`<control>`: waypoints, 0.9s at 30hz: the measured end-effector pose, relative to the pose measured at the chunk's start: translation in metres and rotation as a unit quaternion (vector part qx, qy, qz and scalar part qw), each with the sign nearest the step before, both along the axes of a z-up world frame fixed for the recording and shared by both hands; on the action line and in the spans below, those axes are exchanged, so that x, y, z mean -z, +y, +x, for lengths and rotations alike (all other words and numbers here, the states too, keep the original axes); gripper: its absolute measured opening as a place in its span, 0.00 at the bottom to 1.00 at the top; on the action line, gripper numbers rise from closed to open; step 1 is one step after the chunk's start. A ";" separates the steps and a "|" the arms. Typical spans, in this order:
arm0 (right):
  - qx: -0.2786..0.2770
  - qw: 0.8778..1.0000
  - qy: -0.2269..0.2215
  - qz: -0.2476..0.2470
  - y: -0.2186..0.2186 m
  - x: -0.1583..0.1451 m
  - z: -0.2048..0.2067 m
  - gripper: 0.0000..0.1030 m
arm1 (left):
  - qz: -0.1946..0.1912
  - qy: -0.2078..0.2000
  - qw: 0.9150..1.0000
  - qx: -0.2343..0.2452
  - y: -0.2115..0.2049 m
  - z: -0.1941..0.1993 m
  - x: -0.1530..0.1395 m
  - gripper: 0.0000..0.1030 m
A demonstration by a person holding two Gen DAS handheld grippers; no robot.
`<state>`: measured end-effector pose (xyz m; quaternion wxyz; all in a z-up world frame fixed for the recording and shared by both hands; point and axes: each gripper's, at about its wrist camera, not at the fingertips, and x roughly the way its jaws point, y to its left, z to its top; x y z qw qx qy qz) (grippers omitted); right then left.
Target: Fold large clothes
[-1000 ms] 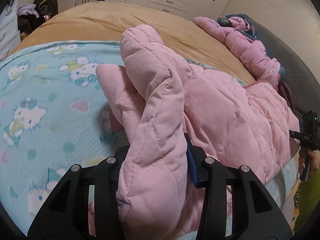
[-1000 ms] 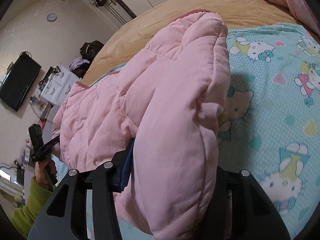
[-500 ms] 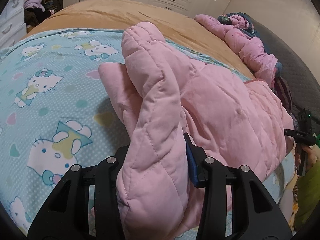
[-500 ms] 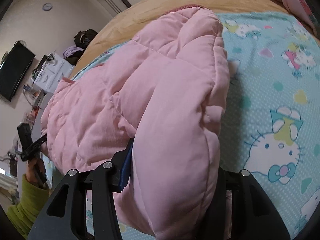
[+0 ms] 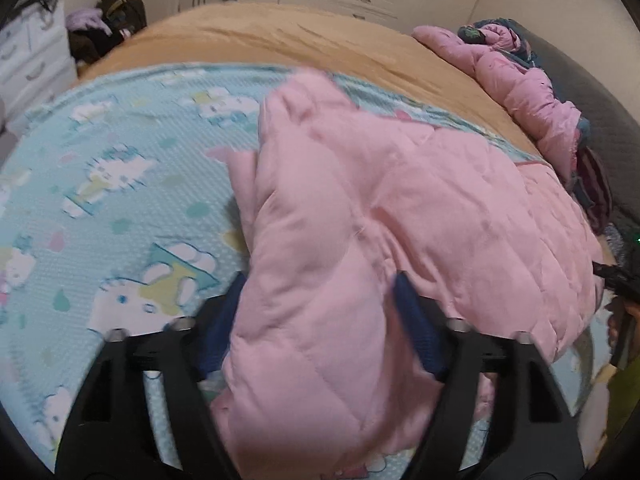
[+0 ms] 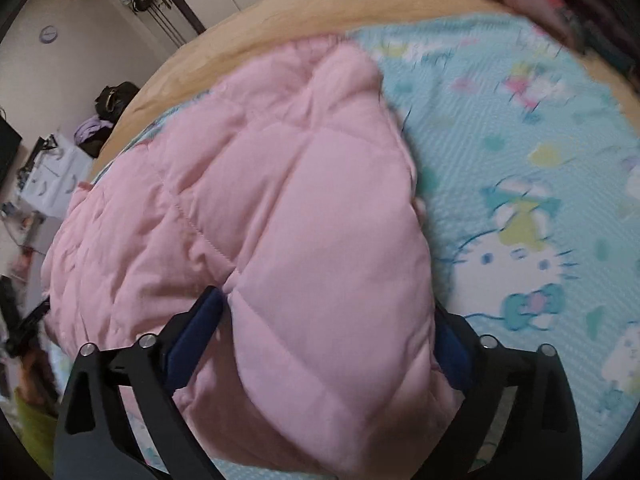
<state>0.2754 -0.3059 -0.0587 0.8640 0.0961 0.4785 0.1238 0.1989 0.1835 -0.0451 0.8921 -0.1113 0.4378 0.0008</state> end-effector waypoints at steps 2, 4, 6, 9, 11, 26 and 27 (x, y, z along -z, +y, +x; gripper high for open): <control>0.004 0.999 -0.041 -0.012 0.002 -0.017 -0.015 0.96 | 0.009 -0.014 1.000 -0.006 0.000 -0.007 -0.013 0.79; -0.001 0.997 -0.074 -0.020 0.007 -0.035 -0.030 0.96 | 0.021 -0.022 0.999 -0.011 -0.002 -0.014 -0.025 0.88; -0.011 0.993 -0.110 -0.030 0.015 -0.055 -0.048 0.96 | 0.030 -0.036 0.999 -0.013 -0.005 -0.022 -0.038 0.91; -0.029 0.989 -0.144 -0.032 0.023 -0.075 -0.068 0.96 | 0.035 -0.057 0.998 -0.020 -0.008 -0.036 -0.058 0.91; -0.039 0.985 -0.165 -0.028 0.030 -0.090 -0.087 0.96 | 0.039 -0.069 0.997 -0.022 -0.013 -0.048 -0.069 0.91; -0.061 0.969 -0.238 -0.009 0.068 -0.125 -0.198 0.96 | 0.040 -0.145 0.989 -0.013 -0.058 -0.136 -0.111 0.91; -0.058 0.969 -0.242 -0.011 0.072 -0.123 -0.206 0.96 | 0.042 -0.148 0.988 -0.012 -0.062 -0.143 -0.110 0.91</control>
